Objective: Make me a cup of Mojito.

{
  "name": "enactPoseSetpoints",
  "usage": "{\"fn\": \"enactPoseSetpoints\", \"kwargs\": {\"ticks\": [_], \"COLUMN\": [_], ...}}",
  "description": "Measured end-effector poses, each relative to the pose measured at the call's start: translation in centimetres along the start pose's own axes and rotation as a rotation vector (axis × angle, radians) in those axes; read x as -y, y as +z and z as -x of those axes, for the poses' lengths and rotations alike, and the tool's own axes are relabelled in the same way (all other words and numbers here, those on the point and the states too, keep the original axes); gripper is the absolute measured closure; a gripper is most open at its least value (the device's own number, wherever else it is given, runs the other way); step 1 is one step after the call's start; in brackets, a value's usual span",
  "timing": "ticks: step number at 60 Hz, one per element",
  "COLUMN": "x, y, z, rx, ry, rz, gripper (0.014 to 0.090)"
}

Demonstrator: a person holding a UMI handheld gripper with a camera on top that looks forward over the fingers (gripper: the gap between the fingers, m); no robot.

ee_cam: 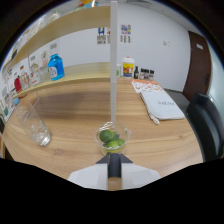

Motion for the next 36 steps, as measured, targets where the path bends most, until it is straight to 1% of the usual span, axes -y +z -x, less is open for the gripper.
{"fn": "enactPoseSetpoints", "kwargs": {"ticks": [8,21,25,26,29,31,34,36], "x": [-1.8,-2.5,-2.5,-2.6,-2.5,-2.3,-1.9,-1.5], "y": [1.1,2.1,2.3,2.3,2.2,2.1,1.7,1.3], "z": [-0.4,-0.7,-0.8,-0.9,-1.2,-1.4,-1.6,-1.6], "rx": [0.024,0.045,0.034,0.028,0.006,-0.002,-0.011,-0.016], "ry": [0.063,0.051,0.041,0.039,0.037,0.038,0.039,0.041], "rz": [0.054,0.041,0.055,0.062,0.064,0.059,0.044,0.031], "gripper": [0.0898,0.0881,0.0870,0.0847,0.0726,0.0676,0.0524,0.0398]}}
